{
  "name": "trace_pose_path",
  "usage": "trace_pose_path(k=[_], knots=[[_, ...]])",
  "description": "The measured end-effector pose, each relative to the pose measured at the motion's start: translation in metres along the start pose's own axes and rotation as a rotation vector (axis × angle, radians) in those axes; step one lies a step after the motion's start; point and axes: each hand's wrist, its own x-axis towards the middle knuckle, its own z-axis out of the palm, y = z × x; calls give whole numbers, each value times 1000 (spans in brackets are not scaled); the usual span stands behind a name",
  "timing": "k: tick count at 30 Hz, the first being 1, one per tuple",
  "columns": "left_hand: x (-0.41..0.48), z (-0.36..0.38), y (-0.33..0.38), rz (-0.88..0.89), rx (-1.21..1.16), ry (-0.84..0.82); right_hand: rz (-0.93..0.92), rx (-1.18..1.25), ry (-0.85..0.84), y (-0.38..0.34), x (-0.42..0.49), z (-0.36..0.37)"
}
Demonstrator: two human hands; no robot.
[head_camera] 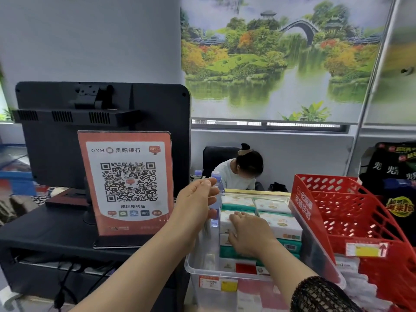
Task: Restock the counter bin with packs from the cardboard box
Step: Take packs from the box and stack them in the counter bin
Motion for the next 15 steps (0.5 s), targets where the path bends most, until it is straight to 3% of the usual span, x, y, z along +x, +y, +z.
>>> trace_pose_path(k=[4, 8, 15], knots=[[0, -2, 2, 9, 5, 1, 17, 22, 31, 1, -4, -5], [-7, -2, 0, -23, 17, 7, 122, 193, 133, -3, -9, -11], [-29, -13, 6, -83, -8, -16, 356, 890, 302, -35, -35, -49]])
